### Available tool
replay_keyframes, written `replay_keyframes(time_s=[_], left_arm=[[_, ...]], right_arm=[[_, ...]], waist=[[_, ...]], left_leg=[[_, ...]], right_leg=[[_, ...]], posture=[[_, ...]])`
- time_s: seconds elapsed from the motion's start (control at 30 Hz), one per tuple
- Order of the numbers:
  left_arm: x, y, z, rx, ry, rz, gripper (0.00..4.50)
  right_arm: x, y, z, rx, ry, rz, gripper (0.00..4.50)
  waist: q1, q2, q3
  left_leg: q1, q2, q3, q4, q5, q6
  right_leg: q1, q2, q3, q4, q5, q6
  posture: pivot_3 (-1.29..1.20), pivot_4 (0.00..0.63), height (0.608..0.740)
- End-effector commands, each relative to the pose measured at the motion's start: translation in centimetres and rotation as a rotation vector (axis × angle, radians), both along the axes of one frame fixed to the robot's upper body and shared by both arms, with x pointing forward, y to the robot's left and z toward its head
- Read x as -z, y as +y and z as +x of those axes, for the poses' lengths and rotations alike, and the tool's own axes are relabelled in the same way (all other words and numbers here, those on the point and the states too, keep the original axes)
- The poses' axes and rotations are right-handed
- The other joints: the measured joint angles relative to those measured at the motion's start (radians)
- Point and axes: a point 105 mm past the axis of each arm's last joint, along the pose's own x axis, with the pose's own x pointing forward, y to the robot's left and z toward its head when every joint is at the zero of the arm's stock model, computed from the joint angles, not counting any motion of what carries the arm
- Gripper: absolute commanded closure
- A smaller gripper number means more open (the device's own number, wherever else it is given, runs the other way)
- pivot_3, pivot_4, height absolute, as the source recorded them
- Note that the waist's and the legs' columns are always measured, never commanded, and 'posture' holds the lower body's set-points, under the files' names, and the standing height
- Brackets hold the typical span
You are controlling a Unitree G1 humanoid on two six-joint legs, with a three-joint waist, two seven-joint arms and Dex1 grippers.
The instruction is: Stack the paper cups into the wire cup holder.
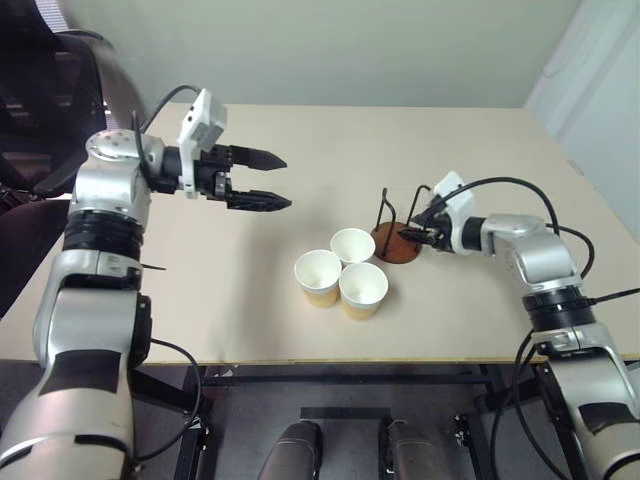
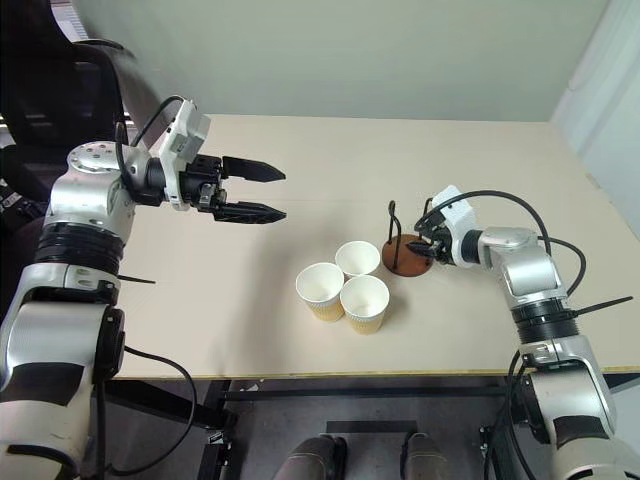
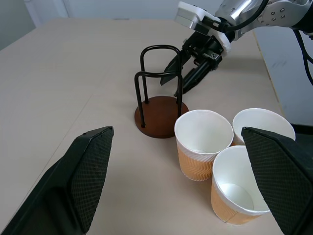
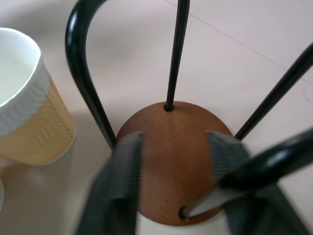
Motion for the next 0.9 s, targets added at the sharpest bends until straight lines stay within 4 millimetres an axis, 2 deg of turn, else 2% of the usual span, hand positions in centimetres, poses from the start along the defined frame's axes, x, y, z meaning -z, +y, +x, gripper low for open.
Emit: replay_keyframes(time_s=[0.03,0.1,0.3,0.73,0.9], left_arm=[[-1.4,0.3,-0.7,0.035,-0.051,-0.004,0.00],[-1.5,0.3,-0.7,0.032,-0.051,-0.005,0.00],[-1.6,0.4,-0.7,0.026,-0.053,-0.004,0.00],[-1.6,0.7,-0.7,0.019,-0.053,-0.001,0.00],[-1.6,0.8,-0.8,0.015,-0.052,0.000,0.00]], right_arm=[[-1.8,0.2,0.3,-0.002,-0.060,0.008,3.83],[-1.8,0.2,0.4,-0.002,-0.059,0.009,4.45],[-1.8,0.5,0.7,-0.002,-0.054,0.012,4.45],[-2.5,4.4,1.7,-0.076,-0.075,0.036,4.45],[-2.6,5.3,1.9,-0.101,-0.082,0.028,4.45]], waist=[[0.000,0.000,0.000],[0.000,0.000,0.000],[0.000,0.000,0.000],[-0.002,0.000,0.000],[-0.001,0.000,0.000]], left_leg=[[0.000,0.000,0.000,0.000,0.000,0.000],[0.000,0.000,0.000,0.000,0.000,0.000],[0.000,0.000,0.000,0.000,0.000,0.000],[-0.001,0.000,0.000,-0.001,-0.001,-0.001],[-0.002,0.000,0.000,-0.001,-0.001,-0.001]], right_leg=[[0.000,0.000,0.000,0.000,0.000,0.000],[0.000,0.000,0.000,0.000,0.000,0.000],[0.000,0.000,0.000,0.000,0.000,0.000],[-0.003,0.000,0.000,0.000,0.001,-0.002],[-0.004,0.000,0.000,0.000,0.001,-0.002]], posture=[[0.00,0.150,0.740],[0.00,0.150,0.740],[0.00,0.150,0.740],[0.00,0.150,0.740],[0.00,0.150,0.740]])
